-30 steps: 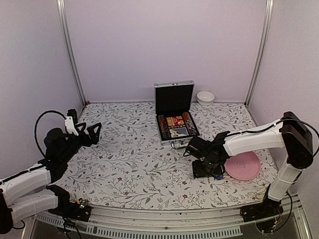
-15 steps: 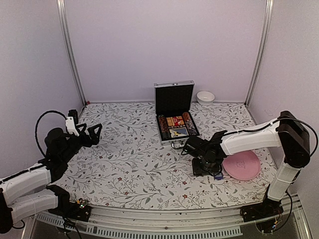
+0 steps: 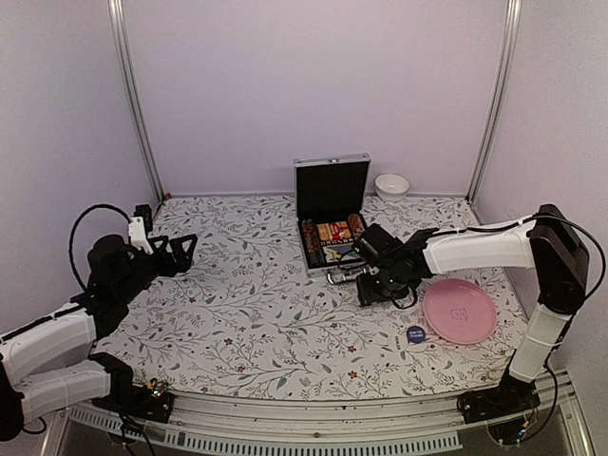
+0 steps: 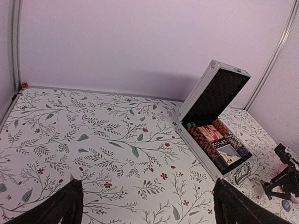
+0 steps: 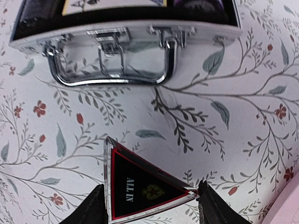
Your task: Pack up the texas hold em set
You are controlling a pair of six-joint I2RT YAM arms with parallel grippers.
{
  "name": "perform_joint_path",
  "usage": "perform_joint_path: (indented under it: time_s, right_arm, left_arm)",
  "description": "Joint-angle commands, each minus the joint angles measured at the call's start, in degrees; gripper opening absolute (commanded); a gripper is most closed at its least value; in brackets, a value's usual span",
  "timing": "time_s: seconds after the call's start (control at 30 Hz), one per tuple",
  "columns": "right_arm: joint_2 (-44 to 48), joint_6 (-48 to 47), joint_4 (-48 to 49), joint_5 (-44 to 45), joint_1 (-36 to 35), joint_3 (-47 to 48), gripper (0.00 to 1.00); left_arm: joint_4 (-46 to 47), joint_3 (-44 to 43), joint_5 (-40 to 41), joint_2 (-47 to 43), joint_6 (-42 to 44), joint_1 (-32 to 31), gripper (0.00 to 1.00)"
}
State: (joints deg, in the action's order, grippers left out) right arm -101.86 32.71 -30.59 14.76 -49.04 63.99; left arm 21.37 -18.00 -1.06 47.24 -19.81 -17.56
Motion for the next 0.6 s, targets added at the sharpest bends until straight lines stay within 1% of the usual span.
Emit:
perform_joint_path:
  time_s: [0.0, 0.23, 0.57]
  right_arm:
    - [0.82, -7.13, 2.81, -1.44, 2.09, 6.56, 0.52]
    - [-5.09, -13.04, 4.05, -1.93, 5.38, 16.90, 0.52]
    - [-18.48, -18.07, 5.74, -3.15, 10.46, 31.72, 0.52]
  left_arm:
    - [-1.61, 0.36, -0.79, -0.54, -0.84, 0.30, 0.97]
    - [-1.08, -0.11, -2.58, 1.58, -0.49, 0.31, 0.97]
    - [0.65, 0.21, -3.13, 3.13, -1.26, 0.43, 0.97]
